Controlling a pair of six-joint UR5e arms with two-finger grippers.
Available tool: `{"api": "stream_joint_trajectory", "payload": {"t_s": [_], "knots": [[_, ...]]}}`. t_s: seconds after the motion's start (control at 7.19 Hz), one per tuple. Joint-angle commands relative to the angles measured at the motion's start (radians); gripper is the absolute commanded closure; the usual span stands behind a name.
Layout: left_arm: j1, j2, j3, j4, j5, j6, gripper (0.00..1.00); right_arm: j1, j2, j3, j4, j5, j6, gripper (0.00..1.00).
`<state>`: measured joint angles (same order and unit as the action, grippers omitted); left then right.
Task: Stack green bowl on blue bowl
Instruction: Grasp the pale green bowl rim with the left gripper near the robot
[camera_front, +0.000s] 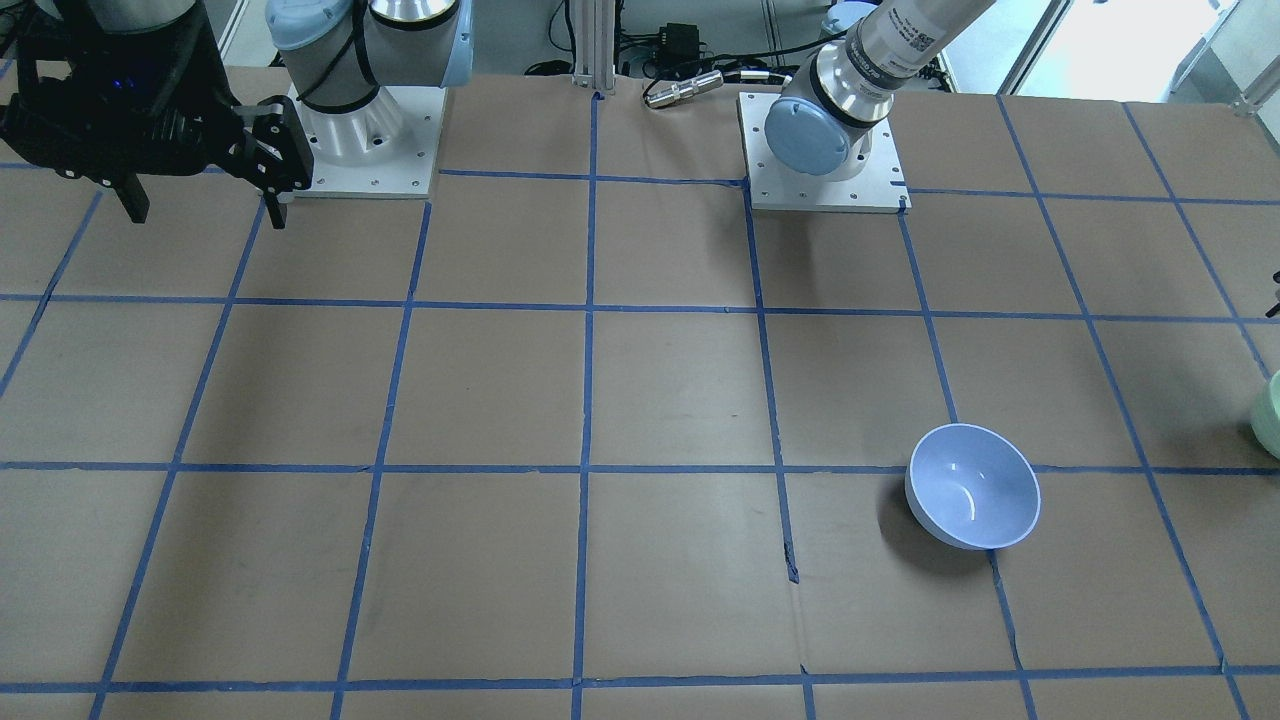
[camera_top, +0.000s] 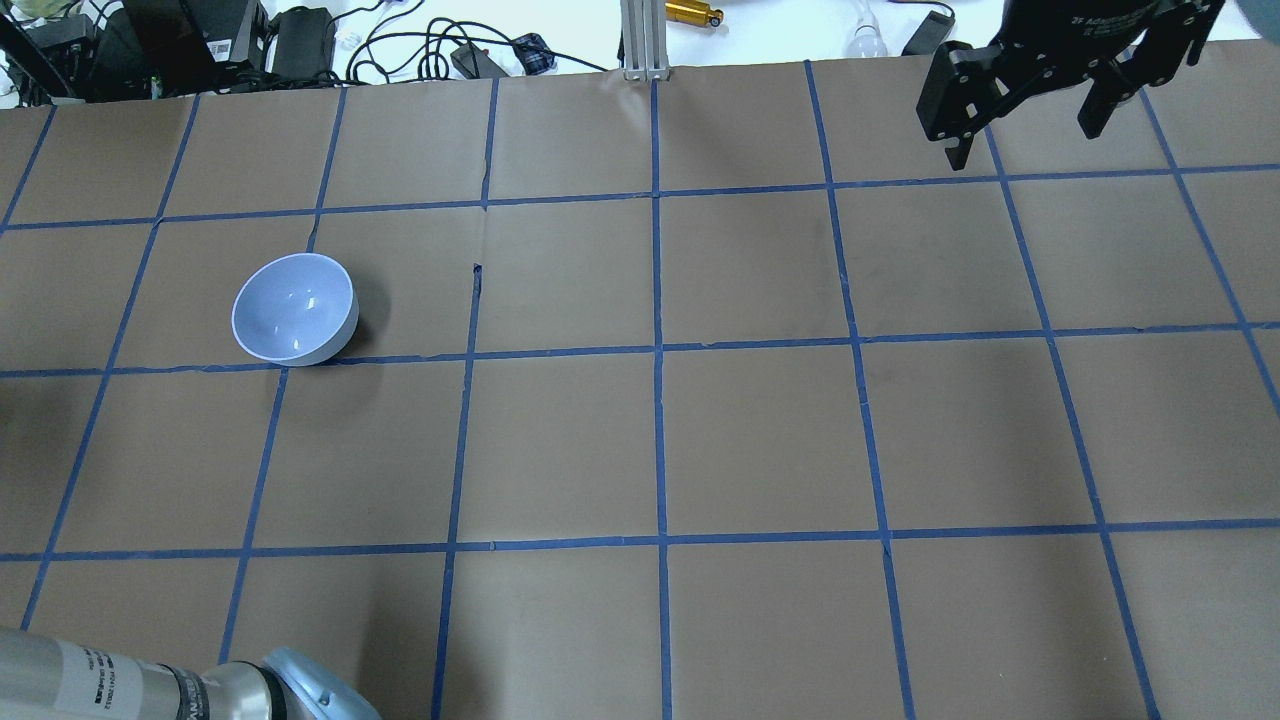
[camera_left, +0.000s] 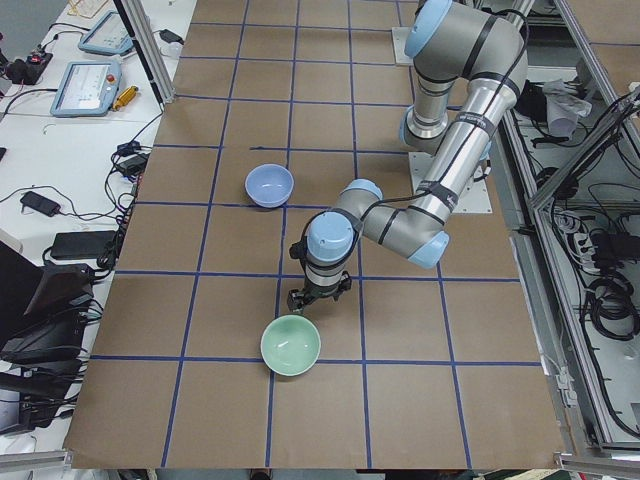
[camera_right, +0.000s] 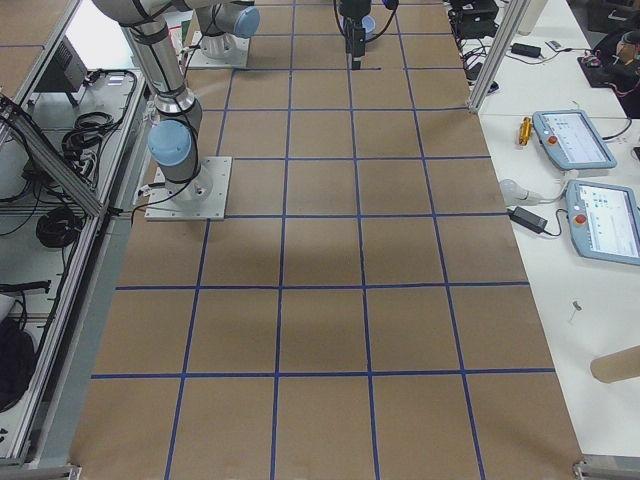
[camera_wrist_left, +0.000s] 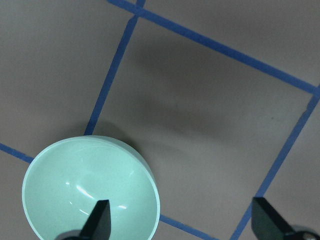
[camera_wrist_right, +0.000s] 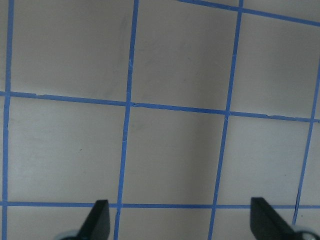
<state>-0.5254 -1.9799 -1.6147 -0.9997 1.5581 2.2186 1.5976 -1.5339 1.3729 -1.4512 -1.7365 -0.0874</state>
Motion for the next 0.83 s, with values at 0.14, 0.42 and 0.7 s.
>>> {"api": "stream_joint_trajectory", "payload": {"t_s": [0.14,0.42,0.7], "knots": [[0.031,-0.083,0.012,0.062,-0.059,0.097,0.0,-0.001,0.0,0.0,0.0,0.0,0.0,0.0],[0.045,-0.128,0.032,0.087,-0.059,0.105,0.0,-0.001,0.0,0.0,0.0,0.0,0.0,0.0],[0.05,-0.172,0.067,0.087,-0.061,0.147,0.0,0.001,0.0,0.0,0.0,0.0,0.0,0.0]]}}
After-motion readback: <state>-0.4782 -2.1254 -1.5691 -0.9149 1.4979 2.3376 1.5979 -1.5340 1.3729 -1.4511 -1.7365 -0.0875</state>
